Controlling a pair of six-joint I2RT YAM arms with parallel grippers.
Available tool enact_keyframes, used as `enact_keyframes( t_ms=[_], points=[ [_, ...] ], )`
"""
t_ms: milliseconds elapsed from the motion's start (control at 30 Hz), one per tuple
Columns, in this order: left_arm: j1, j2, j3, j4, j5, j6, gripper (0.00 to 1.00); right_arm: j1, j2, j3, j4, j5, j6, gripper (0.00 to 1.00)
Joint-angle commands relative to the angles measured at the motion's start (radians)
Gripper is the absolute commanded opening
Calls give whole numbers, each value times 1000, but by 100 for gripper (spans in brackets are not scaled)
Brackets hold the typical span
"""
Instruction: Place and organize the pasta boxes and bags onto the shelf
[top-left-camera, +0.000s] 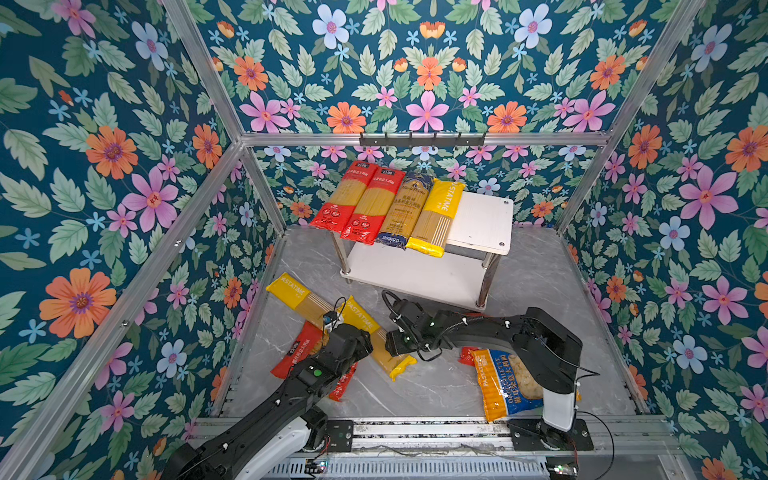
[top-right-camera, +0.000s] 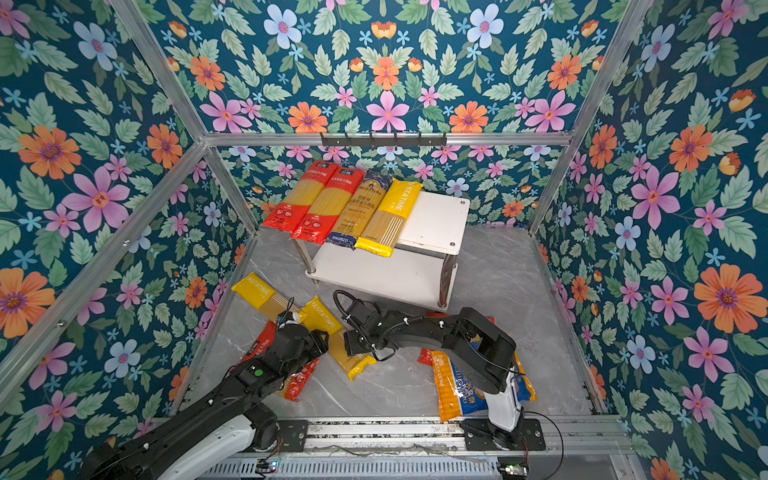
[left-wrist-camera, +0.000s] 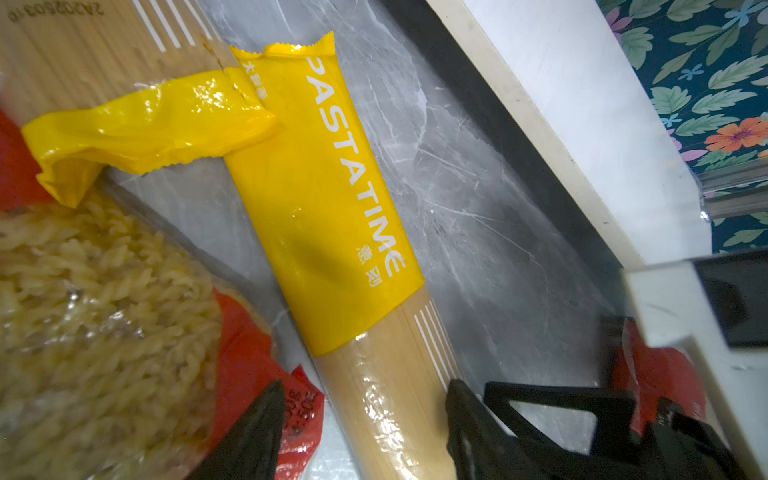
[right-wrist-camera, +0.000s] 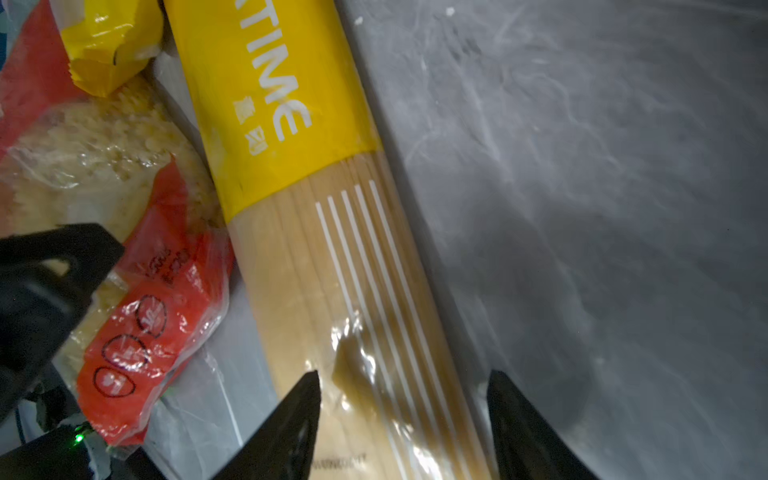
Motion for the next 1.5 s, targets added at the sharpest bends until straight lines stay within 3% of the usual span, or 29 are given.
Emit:
enact_keyframes(
  t_ms=[0, 167, 367, 633, 767, 867, 1000, 1100, 1467],
  points=[
    [0, -11, 9, 19, -35, -19, 64, 0, 26, 26, -4, -23, -41, 62],
    [0, -26, 16, 18, -53, -45, 64, -1, 13, -5, 2, -32, -43, 46],
    [-12, 30, 63, 17, -48, -63, 64, -9, -85, -154, 65, -1, 22, 22],
    [-137, 148, 144, 27, -130, -99, 64, -38, -280, -357, 28, -29, 148, 8],
    [-188, 173, 134, 49, -153, -124, 64, -34, -378, -449, 132, -141, 196, 11],
    [-203, 177, 126, 30, -153, -123, 64, -32, -383, -461, 211, -204, 198, 19],
    [-206, 144, 105, -11, -139, -133, 64, -43, -370, -412, 203, -131, 130, 43],
    [-212, 117, 71, 9, -130, -153, 63, -69, -326, -357, 177, -70, 61, 52],
    [-227, 255, 11, 207, -77, -173, 58, -134, -146, -262, 279, -110, 35, 54]
  ],
)
